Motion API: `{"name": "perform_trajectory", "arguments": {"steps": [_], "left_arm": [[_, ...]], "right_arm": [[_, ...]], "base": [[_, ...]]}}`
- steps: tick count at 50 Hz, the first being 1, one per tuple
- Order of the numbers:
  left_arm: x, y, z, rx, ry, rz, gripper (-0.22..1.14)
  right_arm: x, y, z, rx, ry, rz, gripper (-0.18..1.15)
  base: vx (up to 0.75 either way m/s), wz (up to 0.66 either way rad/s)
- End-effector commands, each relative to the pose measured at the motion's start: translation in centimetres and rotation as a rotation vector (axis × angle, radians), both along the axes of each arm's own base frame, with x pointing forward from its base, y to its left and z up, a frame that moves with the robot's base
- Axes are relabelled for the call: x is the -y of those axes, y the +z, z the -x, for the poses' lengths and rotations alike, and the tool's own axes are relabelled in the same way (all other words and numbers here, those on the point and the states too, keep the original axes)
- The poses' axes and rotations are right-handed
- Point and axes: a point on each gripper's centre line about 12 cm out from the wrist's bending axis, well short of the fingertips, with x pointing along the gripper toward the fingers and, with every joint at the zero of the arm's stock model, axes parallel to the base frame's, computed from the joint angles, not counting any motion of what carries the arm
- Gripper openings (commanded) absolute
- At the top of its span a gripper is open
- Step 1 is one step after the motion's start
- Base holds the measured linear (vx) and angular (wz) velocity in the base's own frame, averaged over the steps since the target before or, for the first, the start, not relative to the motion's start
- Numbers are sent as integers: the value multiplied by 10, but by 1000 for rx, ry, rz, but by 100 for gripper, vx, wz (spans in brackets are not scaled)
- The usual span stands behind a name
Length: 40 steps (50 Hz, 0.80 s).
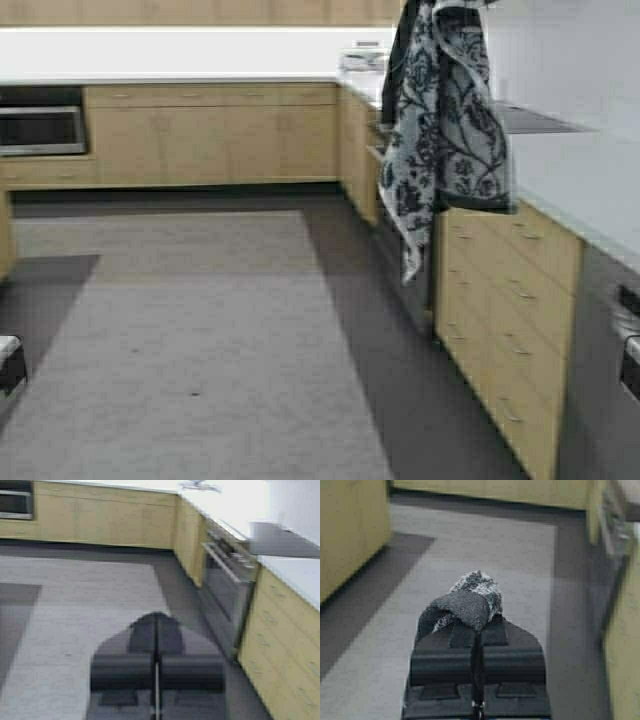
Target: Get the cloth and wipe up the spill under the wine glass
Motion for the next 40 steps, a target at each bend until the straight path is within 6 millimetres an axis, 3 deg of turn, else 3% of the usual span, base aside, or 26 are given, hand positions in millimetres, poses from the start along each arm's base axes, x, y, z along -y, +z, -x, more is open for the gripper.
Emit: {"name": "perform_trajectory", "arguments": {"steps": [1, 40], "left_arm": [[0, 4, -1, 9, 0, 5, 3], [0, 0, 3, 17, -1, 14, 3]], "right_arm": [[-1, 9, 1, 33, 2, -14, 6], [1, 14, 7, 43, 4, -34, 6]], "base": [[6, 46], [7, 48]]}}
